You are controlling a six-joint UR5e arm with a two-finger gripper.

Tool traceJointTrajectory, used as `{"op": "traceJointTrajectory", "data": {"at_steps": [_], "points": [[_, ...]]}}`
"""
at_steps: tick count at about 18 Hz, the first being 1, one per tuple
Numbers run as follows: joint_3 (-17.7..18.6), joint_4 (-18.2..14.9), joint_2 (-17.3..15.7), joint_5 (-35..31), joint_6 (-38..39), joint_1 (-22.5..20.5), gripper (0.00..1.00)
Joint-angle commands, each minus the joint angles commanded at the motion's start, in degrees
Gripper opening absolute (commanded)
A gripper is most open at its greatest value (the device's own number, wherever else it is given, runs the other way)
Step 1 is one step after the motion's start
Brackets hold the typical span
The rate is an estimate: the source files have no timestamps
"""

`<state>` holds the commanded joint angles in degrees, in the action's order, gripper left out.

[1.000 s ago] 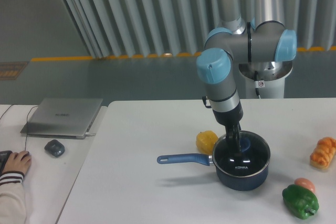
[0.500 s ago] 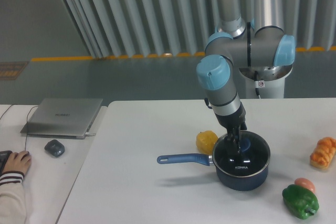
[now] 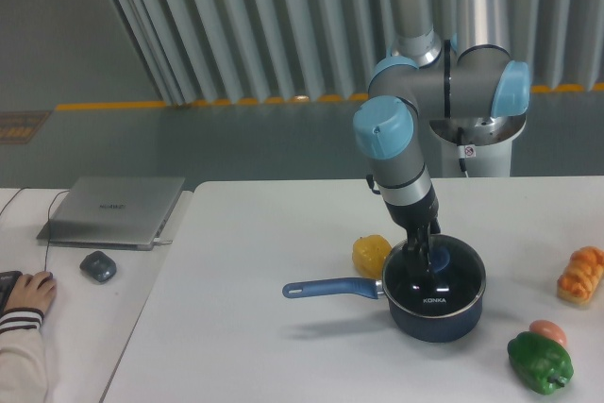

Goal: Open the lid
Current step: 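Close the gripper around the blue lid knob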

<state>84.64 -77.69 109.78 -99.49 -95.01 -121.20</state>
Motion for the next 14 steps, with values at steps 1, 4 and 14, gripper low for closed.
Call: {"op": "traceJointTrajectory", "data": {"at_steps": [1,4,14], "points": [[-0.09,0.0,0.0,0.0,0.0,0.0,0.85],[-0.7,0.0,0.17,-0.09,0.09,0.0,0.73],[-0.97,-0.35,0.26,0.0,3.08,0.09,0.47]]}}
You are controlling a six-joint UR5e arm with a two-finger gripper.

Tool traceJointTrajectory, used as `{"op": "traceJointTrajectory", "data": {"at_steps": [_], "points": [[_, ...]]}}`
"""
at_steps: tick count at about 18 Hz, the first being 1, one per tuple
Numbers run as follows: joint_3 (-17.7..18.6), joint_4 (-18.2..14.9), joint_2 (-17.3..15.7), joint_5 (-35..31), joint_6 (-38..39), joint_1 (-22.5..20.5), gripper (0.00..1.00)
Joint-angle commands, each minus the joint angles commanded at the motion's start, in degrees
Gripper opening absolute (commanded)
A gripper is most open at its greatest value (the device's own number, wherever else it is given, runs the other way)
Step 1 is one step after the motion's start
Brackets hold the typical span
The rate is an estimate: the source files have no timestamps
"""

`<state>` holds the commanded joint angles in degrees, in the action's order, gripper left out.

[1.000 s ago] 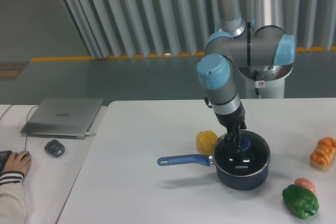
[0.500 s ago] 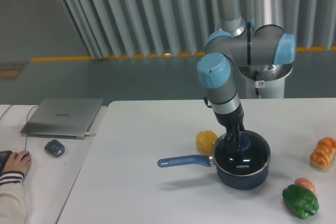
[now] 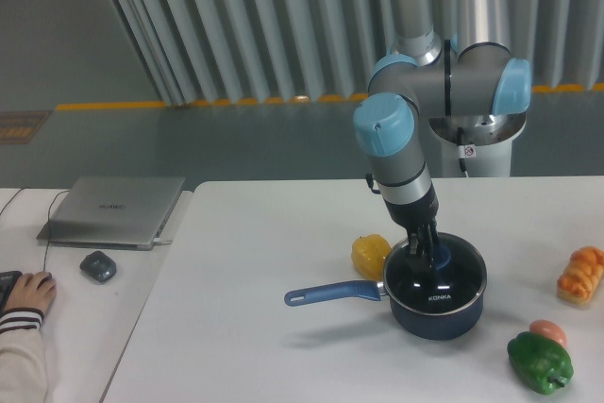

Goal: Open the lid
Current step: 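Close the gripper around the blue lid knob, then lift the glass lid straight up off the saucepan by its knob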

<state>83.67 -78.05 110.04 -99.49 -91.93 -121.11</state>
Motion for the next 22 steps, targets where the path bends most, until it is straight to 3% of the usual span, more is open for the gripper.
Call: {"op": "traceJointTrajectory", "data": {"at_steps": [4,10,22], "points": [[0.0,-0.09,-0.09,0.09,0.88,0.09,0.36],[-0.35,-0.7,-0.35,1.23,1.06,-0.09,0.36],[-2.72,-7.38,-3.07,5.54,3.43,-0.44,0.36]]}}
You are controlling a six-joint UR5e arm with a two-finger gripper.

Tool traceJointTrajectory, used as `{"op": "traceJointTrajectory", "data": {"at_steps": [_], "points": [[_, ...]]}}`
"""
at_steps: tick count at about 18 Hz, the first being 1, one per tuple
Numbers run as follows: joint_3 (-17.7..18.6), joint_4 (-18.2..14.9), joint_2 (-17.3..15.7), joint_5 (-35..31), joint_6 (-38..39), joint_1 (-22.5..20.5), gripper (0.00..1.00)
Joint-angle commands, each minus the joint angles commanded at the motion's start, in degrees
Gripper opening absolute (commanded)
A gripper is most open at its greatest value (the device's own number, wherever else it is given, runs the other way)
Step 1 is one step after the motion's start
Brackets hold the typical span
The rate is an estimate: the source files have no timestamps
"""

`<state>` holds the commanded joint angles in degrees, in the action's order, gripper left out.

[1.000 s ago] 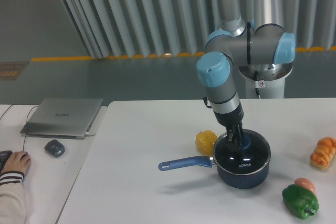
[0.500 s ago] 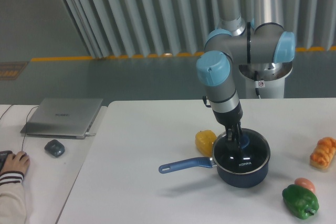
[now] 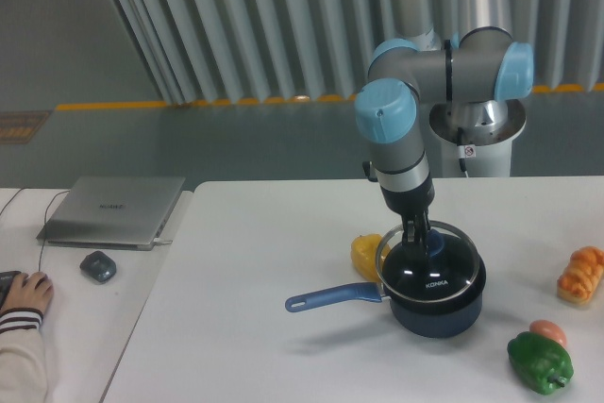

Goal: Open the lid
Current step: 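Lift the glass lid straight up off the saucepan by its knob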

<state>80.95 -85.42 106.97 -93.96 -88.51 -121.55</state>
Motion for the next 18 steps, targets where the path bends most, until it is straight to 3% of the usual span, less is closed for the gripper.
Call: {"op": "traceJointTrajectory", "data": {"at_steps": [3,18], "points": [[-1.05,-2.29,-0.36,1.05,0.35,0.0,0.36],[-1.32,-6.07,-3.43,1.5,1.41,-2.11,0.32]]}}
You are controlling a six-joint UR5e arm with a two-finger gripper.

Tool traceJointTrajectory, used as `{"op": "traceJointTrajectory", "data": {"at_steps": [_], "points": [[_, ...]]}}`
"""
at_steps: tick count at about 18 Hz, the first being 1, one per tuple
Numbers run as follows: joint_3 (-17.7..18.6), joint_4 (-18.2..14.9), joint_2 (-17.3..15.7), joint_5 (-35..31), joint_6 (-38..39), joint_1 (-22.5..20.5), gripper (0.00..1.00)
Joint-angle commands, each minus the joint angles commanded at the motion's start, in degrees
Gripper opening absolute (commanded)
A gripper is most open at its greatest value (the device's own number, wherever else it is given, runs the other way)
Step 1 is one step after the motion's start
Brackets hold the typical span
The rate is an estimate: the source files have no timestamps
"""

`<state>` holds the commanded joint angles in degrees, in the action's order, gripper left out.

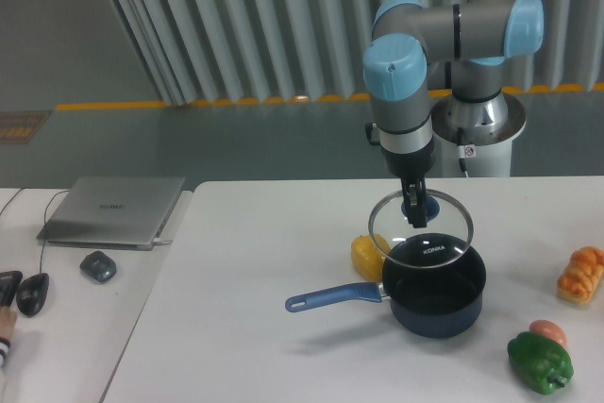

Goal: Open the lid
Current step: 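Lift the glass lid straight up off the saucepan by its knob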

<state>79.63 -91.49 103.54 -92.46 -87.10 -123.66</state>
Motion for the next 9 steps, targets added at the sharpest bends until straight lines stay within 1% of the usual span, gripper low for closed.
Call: {"op": "traceJointTrajectory", "data": {"at_steps": [3,9], "points": [[0.09,-0.7,-1.23,0.0,0.0,-0.35,0.32],[0.35,-1.06,-1.5,0.0,0.0,-1.06,0.32]]}}
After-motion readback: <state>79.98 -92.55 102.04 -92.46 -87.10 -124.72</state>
